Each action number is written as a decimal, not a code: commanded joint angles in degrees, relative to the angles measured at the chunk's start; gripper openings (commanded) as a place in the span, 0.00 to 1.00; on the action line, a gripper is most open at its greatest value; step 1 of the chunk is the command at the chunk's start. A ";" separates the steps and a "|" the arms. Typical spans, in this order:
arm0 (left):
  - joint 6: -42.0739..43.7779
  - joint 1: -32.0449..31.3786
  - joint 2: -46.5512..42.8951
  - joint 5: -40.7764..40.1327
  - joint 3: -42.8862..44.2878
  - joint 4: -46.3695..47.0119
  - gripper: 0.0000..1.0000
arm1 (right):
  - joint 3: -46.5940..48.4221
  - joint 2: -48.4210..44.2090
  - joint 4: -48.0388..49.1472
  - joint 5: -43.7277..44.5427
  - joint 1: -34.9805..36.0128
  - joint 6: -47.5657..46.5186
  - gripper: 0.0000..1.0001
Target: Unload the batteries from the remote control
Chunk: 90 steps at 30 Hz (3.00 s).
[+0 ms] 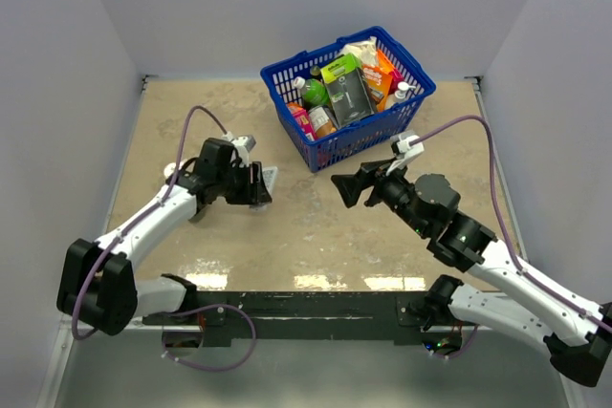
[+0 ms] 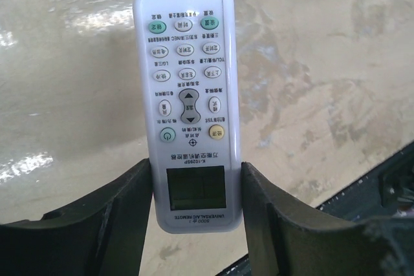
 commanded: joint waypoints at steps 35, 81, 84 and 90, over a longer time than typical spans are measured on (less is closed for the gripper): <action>3.92 -6.47 -10.37 28.22 -10.05 11.17 0.00 | 4.46 25.40 4.43 -23.28 11.62 -74.69 0.70; -14.17 -4.46 -16.61 39.99 -15.32 29.89 0.00 | 0.77 9.84 17.52 2.56 11.80 -1.86 0.93; -17.25 -4.02 -17.14 41.31 -14.53 30.86 0.00 | -1.94 8.62 19.89 1.24 11.63 5.16 0.95; -18.76 -3.75 -19.42 38.95 -12.16 28.76 0.00 | -10.03 6.24 28.14 -9.35 4.34 16.22 0.96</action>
